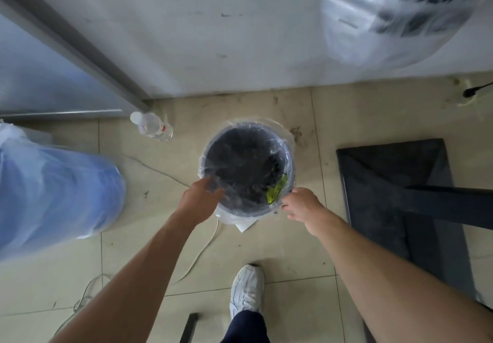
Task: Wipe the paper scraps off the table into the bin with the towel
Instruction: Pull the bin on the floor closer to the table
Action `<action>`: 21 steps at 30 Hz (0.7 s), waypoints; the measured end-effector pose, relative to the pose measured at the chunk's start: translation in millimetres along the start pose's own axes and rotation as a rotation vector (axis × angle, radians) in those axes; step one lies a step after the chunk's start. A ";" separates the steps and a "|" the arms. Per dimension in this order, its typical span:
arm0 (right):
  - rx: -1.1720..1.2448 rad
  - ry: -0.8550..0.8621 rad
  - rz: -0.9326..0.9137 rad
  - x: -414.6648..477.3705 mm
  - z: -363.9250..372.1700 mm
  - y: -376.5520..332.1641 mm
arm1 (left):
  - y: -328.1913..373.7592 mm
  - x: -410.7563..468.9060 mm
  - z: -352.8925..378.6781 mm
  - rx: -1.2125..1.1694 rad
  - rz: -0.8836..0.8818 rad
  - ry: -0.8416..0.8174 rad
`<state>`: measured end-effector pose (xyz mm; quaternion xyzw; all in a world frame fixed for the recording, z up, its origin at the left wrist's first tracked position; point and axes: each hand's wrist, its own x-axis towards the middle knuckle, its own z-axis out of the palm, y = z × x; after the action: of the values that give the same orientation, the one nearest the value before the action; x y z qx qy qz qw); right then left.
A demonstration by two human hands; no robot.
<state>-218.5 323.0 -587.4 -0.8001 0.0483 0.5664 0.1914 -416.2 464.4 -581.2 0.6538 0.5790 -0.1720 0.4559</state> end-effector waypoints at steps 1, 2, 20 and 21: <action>0.048 -0.003 0.023 -0.4 -1.0 0.5 | 1.9 1.1 -0.8 0.014 -0.023 0.002; 0.089 -0.013 0.039 -3.0 -2.1 0.0 | 4.1 0.4 -1.6 0.031 -0.030 0.011; 0.589 -0.156 0.087 -181.8 -51.2 -9.7 | 70.6 -161.6 -49.1 -0.135 -0.054 0.368; 0.555 -0.168 0.070 -200.8 -64.2 -10.3 | 78.9 -180.8 -54.4 -0.140 -0.034 0.361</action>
<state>-229.4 281.3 -380.9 -0.6655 0.2129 0.6019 0.3866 -409.5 406.0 -385.2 0.6307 0.6730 -0.0190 0.3859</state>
